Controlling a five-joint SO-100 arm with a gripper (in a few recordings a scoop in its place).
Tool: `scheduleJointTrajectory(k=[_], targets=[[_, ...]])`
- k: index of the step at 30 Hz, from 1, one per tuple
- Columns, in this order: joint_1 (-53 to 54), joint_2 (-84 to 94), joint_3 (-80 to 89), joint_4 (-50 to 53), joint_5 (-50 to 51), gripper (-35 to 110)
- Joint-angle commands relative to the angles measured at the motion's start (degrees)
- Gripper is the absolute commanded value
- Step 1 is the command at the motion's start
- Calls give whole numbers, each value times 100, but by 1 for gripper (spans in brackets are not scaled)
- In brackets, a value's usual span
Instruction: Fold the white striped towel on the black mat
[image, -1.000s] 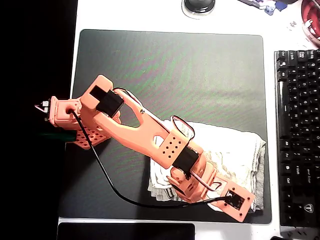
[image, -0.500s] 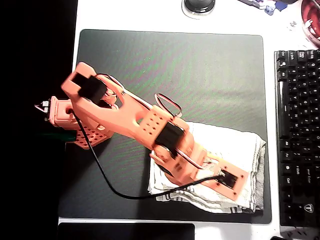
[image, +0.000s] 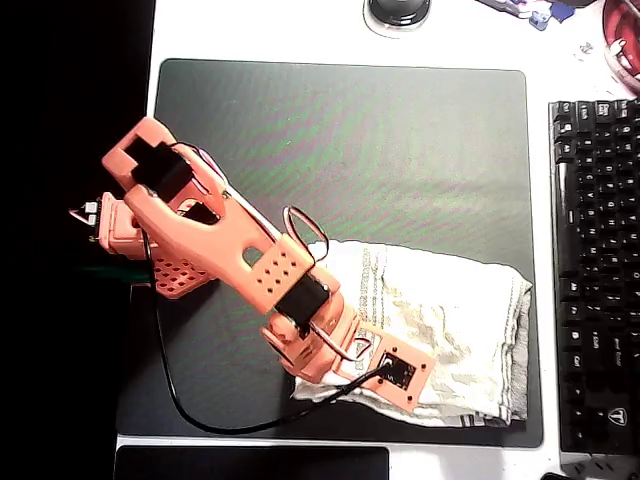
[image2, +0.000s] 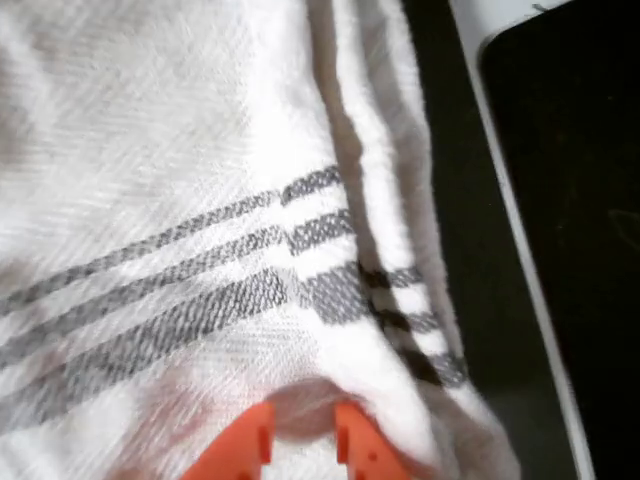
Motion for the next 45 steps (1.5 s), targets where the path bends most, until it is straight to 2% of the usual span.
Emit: scheduleJointTrajectory(k=[1, 3, 8, 14, 20, 24, 28, 35, 45], targets=[[158, -264, 360, -861, -352, 3], [246, -457, 501, -1195, -571, 2], [334, -466, 396, -1239, -694, 4], [-308, 149, -949, 44, -105, 4], [-1055, 229, -1635, 35, 606, 3], [-1582, -633, -2391, -422, 1301, 3], [-1793, -1635, -2953, -1002, 1556, 2], [-1661, -3199, -4017, -1679, 1775, 2], [-1397, -4271, -4228, -2522, 1749, 2]])
